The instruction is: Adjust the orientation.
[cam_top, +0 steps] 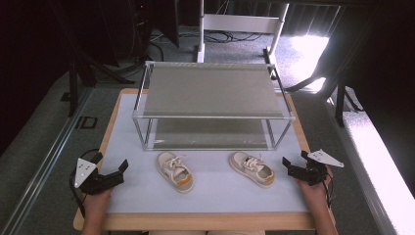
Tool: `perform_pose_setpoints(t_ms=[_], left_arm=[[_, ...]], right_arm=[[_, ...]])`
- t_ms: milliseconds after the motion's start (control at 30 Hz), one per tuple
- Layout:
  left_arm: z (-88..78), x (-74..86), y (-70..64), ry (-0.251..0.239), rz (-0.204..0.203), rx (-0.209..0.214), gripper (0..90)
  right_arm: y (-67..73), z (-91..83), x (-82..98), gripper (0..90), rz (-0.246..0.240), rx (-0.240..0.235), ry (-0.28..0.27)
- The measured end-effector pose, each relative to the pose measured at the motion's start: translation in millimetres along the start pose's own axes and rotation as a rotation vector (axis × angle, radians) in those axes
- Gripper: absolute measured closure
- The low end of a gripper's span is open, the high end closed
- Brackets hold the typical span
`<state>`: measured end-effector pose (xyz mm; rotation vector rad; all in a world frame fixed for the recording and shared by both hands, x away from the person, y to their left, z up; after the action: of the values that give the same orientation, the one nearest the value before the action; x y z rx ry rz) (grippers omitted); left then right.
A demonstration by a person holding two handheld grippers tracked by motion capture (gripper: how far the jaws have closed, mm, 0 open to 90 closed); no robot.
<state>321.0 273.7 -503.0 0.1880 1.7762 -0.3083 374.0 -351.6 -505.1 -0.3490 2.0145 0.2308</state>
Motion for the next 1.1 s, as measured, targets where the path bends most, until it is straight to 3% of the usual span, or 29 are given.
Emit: perform_pose_setpoints(t_ms=[133,300,400,433,600,667,700,900,967,1100], left_arm=[[-0.6,-0.1,0.1,-0.001,-0.009,0.007,0.0],[-1.5,-0.3,0.2,0.014,-0.02,0.064,0.0],[-1.9,-0.2,-1.4,0.034,-0.02,0.117,0.0],[-2.7,-1.1,-3.6,0.044,-0.021,0.16,0.0],[-2.7,2.3,-8.9,0.139,0.002,0.278,0.0],[-3.8,3.9,-10.3,0.179,0.025,0.314,0.0],[-5.0,5.0,-11.6,0.203,0.03,0.352,0.0],[-9.3,6.6,-11.2,0.289,0.103,0.359,0.0],[-13.1,6.1,-12.1,0.355,0.17,0.373,0.0],[-17.2,3.6,-12.9,0.433,0.239,0.372,0.0]], right_arm=[[0.3,-0.2,0.0,13.4,-0.003,-0.001,-0.002],[0.8,-0.1,0.0,13.6,-0.008,-0.002,-0.001],[1.1,-0.2,0.0,13.5,-0.009,-0.004,-0.001],[1.2,-0.2,0.0,13.5,-0.01,-0.004,-0.001],[1.7,0.1,0.1,13.6,-0.017,-0.001,0.002],[1.9,0.2,0.1,13.7,-0.022,-0.001,0.002],[2.0,0.2,0.1,13.6,-0.023,0.0,0.003],[2.4,0.3,0.1,13.7,-0.026,0.002,0.003],[1.9,0.2,0.1,13.7,-0.023,0.005,0.002],[1.7,0.3,0.1,13.7,-0.02,0.001,0.004]])
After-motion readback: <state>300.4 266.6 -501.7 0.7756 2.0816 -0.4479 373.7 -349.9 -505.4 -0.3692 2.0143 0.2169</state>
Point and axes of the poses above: each handheld gripper's, and its own axes: z roughly forward along the jaws, x roughly out of its underside, y roughly to its left, the point moved 6 cm from there along z, roughly forward along the jaws, and after that the axes turned 1 degree about x, right-handed, at the moved point
